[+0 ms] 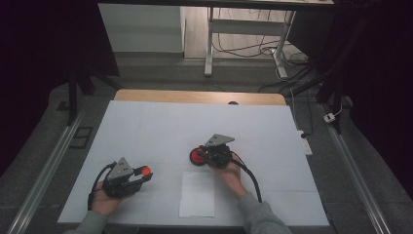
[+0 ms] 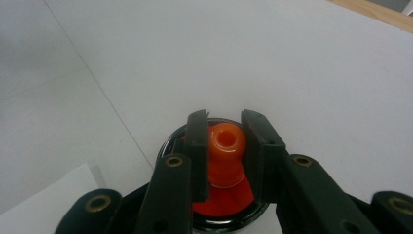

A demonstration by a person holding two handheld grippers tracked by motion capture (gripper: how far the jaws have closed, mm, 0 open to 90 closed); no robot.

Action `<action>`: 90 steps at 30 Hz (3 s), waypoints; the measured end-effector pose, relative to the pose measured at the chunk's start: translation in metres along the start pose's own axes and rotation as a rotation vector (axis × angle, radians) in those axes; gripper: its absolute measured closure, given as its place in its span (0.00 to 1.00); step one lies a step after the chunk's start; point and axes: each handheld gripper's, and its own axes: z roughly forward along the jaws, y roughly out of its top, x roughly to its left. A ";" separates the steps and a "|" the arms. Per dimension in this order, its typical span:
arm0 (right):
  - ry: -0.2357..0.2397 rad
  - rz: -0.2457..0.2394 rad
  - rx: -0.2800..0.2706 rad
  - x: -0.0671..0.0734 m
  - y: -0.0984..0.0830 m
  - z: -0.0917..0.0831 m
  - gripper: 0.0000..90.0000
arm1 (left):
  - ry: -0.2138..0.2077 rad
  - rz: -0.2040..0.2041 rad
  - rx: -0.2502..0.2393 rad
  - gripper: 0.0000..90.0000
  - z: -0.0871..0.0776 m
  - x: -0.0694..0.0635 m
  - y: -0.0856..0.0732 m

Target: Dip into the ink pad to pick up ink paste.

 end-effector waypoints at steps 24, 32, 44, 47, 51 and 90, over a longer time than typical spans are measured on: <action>0.031 0.049 -0.084 -0.003 0.006 -0.010 0.80 | 0.008 -0.003 -0.006 0.72 -0.001 0.002 0.000; 0.048 0.050 -0.074 -0.003 0.005 -0.012 0.80 | 0.009 -0.003 -0.009 0.72 -0.002 0.001 0.000; 0.048 0.056 -0.100 -0.003 0.007 -0.025 0.80 | 0.010 -0.003 -0.010 0.72 -0.002 0.002 0.000; 0.053 0.064 -0.112 -0.004 0.007 -0.030 0.80 | 0.010 -0.006 -0.010 0.72 -0.002 0.002 0.000; 0.060 0.063 -0.126 -0.004 0.008 -0.037 0.80 | 0.011 -0.007 -0.011 0.72 -0.002 0.002 0.000; 0.081 0.049 -0.186 0.005 -0.007 -0.100 0.80 | 0.014 -0.004 -0.009 0.72 -0.002 0.003 -0.001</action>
